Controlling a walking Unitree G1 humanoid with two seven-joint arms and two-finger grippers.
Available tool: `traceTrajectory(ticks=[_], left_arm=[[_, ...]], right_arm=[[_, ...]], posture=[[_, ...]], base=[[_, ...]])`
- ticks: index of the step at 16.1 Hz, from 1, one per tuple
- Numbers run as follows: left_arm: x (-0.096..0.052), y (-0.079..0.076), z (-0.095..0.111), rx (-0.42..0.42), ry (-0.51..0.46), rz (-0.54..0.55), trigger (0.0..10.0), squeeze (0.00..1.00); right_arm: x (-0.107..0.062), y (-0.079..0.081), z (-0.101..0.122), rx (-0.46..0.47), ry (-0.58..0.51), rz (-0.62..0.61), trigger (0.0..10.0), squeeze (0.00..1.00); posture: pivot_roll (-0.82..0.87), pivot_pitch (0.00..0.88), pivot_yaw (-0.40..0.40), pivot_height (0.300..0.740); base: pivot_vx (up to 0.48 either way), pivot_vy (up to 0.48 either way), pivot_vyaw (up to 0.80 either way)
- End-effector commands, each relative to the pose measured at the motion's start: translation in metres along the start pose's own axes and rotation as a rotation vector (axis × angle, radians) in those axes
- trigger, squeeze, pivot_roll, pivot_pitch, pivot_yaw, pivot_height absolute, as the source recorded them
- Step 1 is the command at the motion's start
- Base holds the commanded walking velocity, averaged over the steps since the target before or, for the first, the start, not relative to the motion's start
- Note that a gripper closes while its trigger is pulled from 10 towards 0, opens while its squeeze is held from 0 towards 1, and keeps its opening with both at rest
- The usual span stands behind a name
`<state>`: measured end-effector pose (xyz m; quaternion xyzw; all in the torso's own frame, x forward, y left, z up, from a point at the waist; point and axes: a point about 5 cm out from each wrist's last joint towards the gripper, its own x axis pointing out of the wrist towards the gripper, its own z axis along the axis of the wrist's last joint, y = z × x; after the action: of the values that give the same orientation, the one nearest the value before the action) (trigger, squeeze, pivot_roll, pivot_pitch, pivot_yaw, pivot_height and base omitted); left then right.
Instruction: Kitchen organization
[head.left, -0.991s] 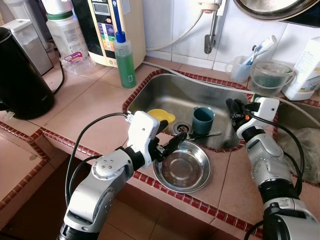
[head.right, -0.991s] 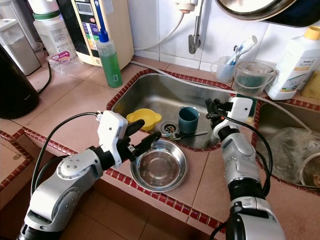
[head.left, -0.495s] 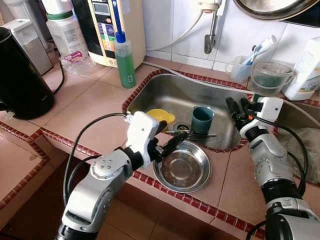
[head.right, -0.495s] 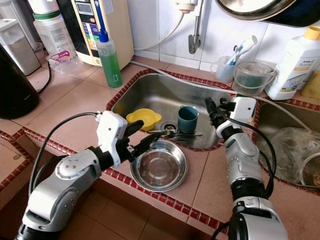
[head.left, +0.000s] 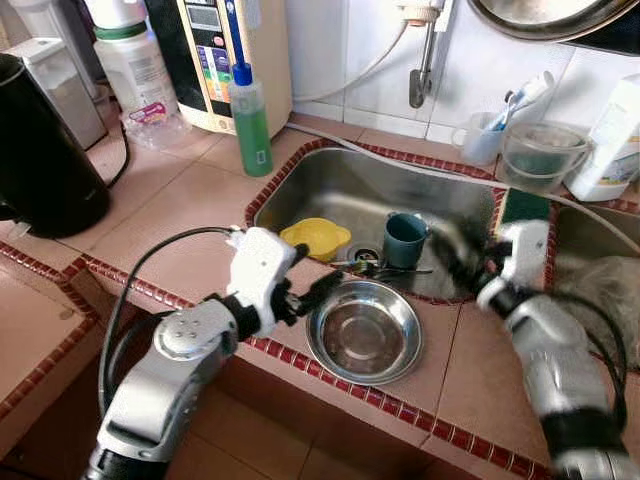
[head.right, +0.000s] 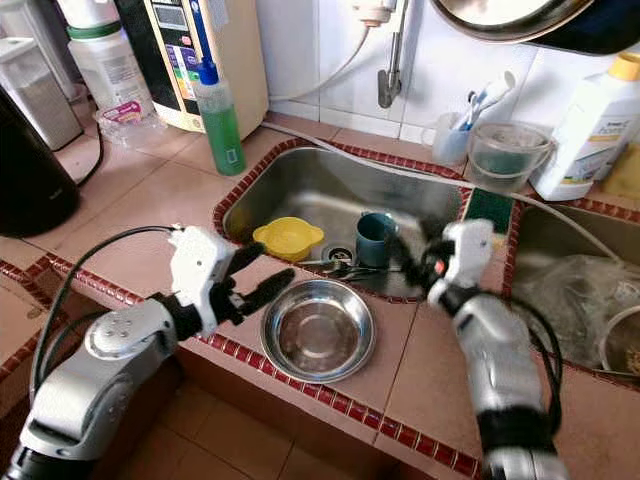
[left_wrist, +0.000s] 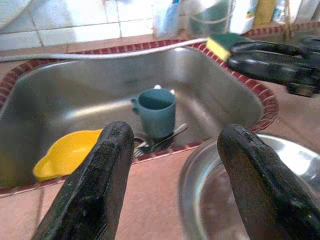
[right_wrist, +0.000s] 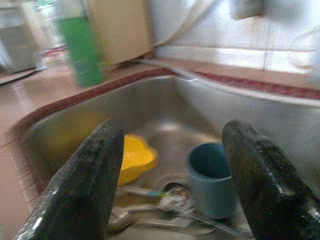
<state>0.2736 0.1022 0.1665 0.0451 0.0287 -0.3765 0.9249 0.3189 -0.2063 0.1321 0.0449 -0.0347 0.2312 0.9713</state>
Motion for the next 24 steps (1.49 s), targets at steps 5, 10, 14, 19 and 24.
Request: traceTrajectory(ticks=[5, 10, 14, 19, 24], left_arm=[[-0.007, 0.004, -0.001, 0.045, 0.004, -0.038, 10.0, 0.0], [-0.006, 0.0, 0.001, 0.046, -0.009, -0.049, 10.0, 0.0], [-0.007, -0.013, 0.006, 0.041, -0.034, -0.146, 10.0, 0.0], [-0.011, -0.035, 0.008, 0.065, -0.033, -0.252, 10.0, 0.0], [-0.012, -0.038, 0.013, 0.065, -0.046, -0.241, 10.0, 0.0]], right_arm=[[-0.02, 0.026, 0.009, 0.03, 0.053, 0.211, 10.0, 0.0], [-0.037, 0.029, 0.014, 0.025, 0.152, 0.297, 10.0, 0.0], [-0.048, 0.028, 0.014, 0.026, 0.263, 0.382, 10.0, 0.0], [-0.045, 0.027, 0.007, 0.046, 0.33, 0.424, 10.0, 0.0], [-0.014, 0.024, 0.001, 0.114, 0.324, 0.397, 10.0, 0.0]], posture=[[-0.22, 0.061, 0.045, 0.74], [-0.23, 0.07, 0.041, 0.74], [-0.23, 0.082, 0.029, 0.74], [-0.22, 0.086, 0.023, 0.74], [-0.19, 0.086, 0.005, 0.74]], base=[[0.0, 0.0, 0.0], [0.0, 0.0, 0.0], [0.0, 0.0, 0.0], [0.0, 0.0, 0.0], [0.0, 0.0, 0.0]])
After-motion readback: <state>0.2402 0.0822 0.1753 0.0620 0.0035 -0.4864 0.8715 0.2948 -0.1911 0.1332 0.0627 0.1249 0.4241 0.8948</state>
